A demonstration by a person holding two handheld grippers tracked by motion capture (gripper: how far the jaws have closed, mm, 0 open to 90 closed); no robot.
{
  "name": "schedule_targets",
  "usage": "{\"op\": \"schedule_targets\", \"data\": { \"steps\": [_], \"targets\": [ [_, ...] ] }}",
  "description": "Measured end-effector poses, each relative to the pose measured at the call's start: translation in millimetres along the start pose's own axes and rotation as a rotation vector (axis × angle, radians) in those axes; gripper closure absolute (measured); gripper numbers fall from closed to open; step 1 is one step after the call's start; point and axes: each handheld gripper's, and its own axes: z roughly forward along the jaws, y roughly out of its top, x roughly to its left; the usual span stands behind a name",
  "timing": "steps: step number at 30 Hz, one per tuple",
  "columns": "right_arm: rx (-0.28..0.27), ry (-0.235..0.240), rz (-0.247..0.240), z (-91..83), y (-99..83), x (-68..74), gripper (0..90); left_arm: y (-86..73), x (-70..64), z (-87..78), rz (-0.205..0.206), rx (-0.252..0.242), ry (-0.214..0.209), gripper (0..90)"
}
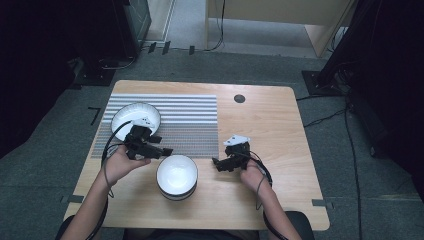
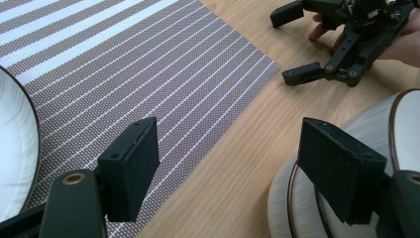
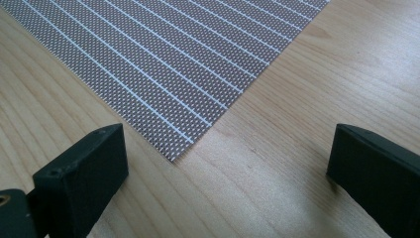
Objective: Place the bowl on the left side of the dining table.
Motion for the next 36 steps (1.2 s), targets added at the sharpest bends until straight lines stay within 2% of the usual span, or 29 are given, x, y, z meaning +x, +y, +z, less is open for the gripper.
{"op": "schedule_targets", "data": {
  "steps": [12, 15, 29, 36],
  "targets": [
    [-0.001, 0.000, 0.001, 0.0, 0.0, 0.1, 1.6, 3.6, -7.1, -6.3, 0.021, -0.006, -0.004, 23.7],
    [0.000, 0.000, 0.001, 0.0, 0.0, 0.1, 1.6, 3.9, -8.1, -7.0, 0.022, -0.004, -0.019, 24.0],
    [-0.001, 0.000, 0.001, 0.0, 0.0, 0.1, 1.6, 7.5, -13.6, -17.6, 0.034, -0.030, -0.012, 23.7],
    [0.000, 0.000, 0.002, 0.0, 0.0, 0.2, 1.6, 8.2, -15.9, -20.8, 0.021, -0.042, -0.048, 23.1]
  ]
}}
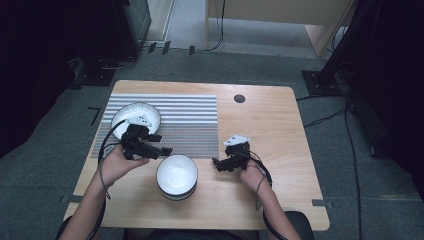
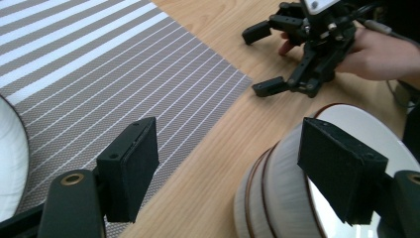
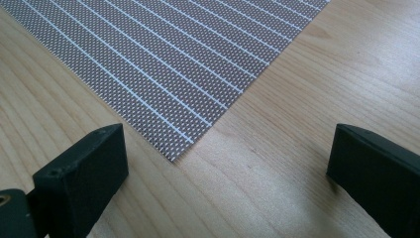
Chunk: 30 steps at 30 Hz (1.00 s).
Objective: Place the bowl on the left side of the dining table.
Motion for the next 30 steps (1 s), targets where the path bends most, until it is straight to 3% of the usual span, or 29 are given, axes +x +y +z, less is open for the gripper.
{"op": "schedule_targets", "data": {
  "steps": [13, 30],
  "targets": [
    [0.001, -0.001, 0.000, -0.2, -0.2, 0.4, 1.6, -4.4, -11.7, 11.9, 0.058, 0.025, -0.051, 24.1],
    [0.001, -0.001, -0.003, -0.2, -0.2, 0.2, 1.6, -11.2, -14.4, 21.5, 0.061, 0.042, -0.069, 32.4]
  ]
}}
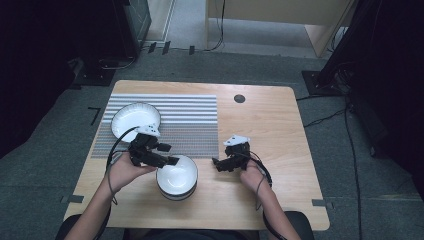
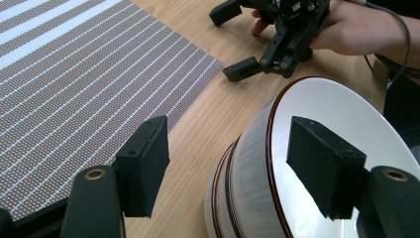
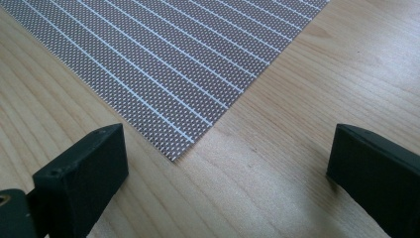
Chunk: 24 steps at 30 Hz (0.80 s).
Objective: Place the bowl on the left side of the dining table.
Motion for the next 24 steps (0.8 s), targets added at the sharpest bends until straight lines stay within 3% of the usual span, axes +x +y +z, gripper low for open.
{"op": "schedule_targets", "data": {
  "steps": [16, 24],
  "targets": [
    [0.000, 0.000, 0.001, 0.0, 0.0, 0.1, 1.6, -2.9, -2.6, 10.5, 0.007, 0.026, -0.030, 46.0],
    [0.000, 0.000, 0.001, 0.0, 0.0, 0.1, 1.6, -3.9, -5.7, 11.8, 0.033, 0.055, -0.030, 58.4]
  ]
}}
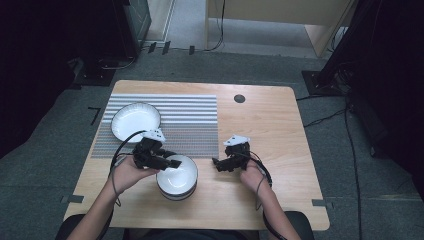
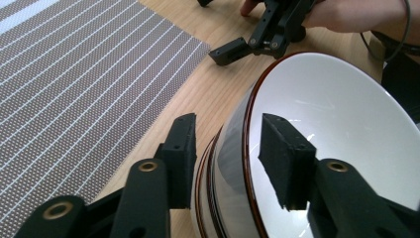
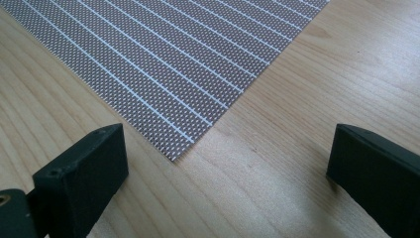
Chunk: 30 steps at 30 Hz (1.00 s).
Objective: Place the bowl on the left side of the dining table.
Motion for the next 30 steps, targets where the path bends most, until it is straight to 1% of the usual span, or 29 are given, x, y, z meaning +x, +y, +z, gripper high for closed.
{"op": "schedule_targets", "data": {
  "steps": [2, 3, 4, 8, 10, 16, 17, 19, 22, 24, 25, 28, 30],
  "targets": [
    [0.000, 0.000, 0.000, 0.0, 0.0, 0.0, 1.6, -0.5, -0.3, 0.5, 0.004, 0.008, 0.001, 62.3],
    [0.000, 0.000, 0.000, 0.0, 0.0, 0.0, 1.6, -0.4, -0.5, 0.7, -0.002, 0.015, -0.003, 64.5],
    [0.000, 0.000, 0.000, 0.0, 0.0, 0.0, 1.6, -0.2, -0.6, 0.8, -0.005, 0.020, 0.002, 66.8],
    [0.000, 0.000, 0.000, 0.0, 0.0, 0.0, 1.6, -0.3, -0.9, 1.1, -0.003, 0.019, 0.021, 71.3],
    [0.000, 0.000, 0.000, 0.0, 0.0, 0.0, 1.6, -0.6, -0.2, 0.7, -0.002, 0.018, 0.025, 75.1],
    [0.000, 0.000, 0.000, 0.0, 0.0, 0.0, 1.6, -1.0, 0.7, 0.1, 0.009, 0.015, 0.020, 76.6],
    [0.000, 0.000, 0.000, 0.0, 0.0, 0.0, 1.6, -1.1, 0.3, -0.7, 0.016, 0.014, 0.024, 76.9],
    [0.000, 0.000, 0.000, 0.0, 0.0, 0.0, 1.6, -0.5, 0.2, -2.4, 0.016, 0.014, 0.024, 77.7],
    [0.000, 0.000, 0.000, 0.0, 0.0, 0.0, 1.6, -0.2, -0.2, -6.5, 0.028, -0.005, 0.032, 80.0],
    [0.000, 0.000, 0.000, 0.0, 0.1, 0.0, 1.6, 0.3, 0.8, -8.1, 0.019, 0.004, 0.041, 81.2],
    [0.000, 0.000, 0.000, 0.0, 0.0, 0.0, 1.6, -0.1, 1.6, -7.8, 0.013, 0.008, 0.033, 81.2],
    [0.000, 0.000, 0.000, 0.0, 0.0, 0.0, 1.6, -0.1, 1.5, -7.3, 0.009, 0.009, 0.034, 81.2],
    [0.000, 0.000, 0.000, 0.0, 0.0, 0.0, 1.6, 1.1, 0.1, -9.1, 0.017, 0.007, 0.043, 81.1]
  ]
}}
